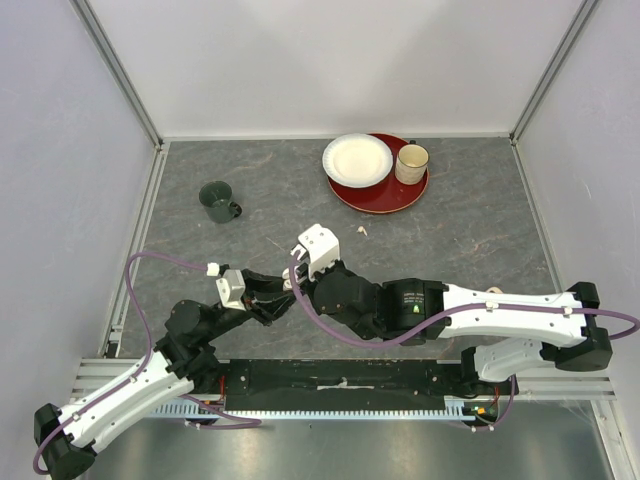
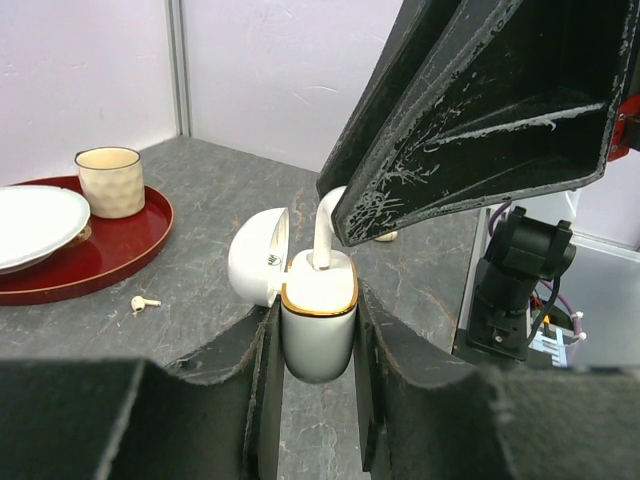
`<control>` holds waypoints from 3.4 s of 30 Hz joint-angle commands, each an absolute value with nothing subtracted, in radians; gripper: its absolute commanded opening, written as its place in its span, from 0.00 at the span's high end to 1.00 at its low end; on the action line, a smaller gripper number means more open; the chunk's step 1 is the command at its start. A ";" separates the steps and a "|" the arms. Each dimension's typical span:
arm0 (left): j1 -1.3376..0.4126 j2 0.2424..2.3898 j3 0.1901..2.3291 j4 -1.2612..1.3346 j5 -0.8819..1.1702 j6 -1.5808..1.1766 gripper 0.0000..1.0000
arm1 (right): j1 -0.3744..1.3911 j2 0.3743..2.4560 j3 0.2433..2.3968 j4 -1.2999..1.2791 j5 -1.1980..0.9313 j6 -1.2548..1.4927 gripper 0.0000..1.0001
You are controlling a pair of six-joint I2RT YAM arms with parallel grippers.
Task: Insert the wireless bluetooth earbuds into the charging case
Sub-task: Place the earbud in the charging case.
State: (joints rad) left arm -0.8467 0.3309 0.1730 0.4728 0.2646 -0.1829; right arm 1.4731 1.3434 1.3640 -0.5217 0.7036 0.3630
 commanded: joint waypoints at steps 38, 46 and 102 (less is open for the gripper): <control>-0.845 0.319 0.186 0.583 0.258 -0.170 0.98 | 1.470 1.347 1.384 -0.549 0.759 0.391 1.00; -0.845 0.311 0.183 0.591 0.236 -0.172 0.98 | 1.470 1.356 1.384 -0.565 0.719 0.414 0.98; -0.845 0.255 0.156 0.575 0.173 -0.173 0.98 | 1.272 1.138 1.321 -0.432 0.736 0.641 0.17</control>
State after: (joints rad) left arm -0.8467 0.2760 0.1482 0.5369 0.2092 -0.1841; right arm 1.3483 1.1721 1.3598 -0.4656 0.6930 0.5381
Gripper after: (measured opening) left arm 0.352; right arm 0.803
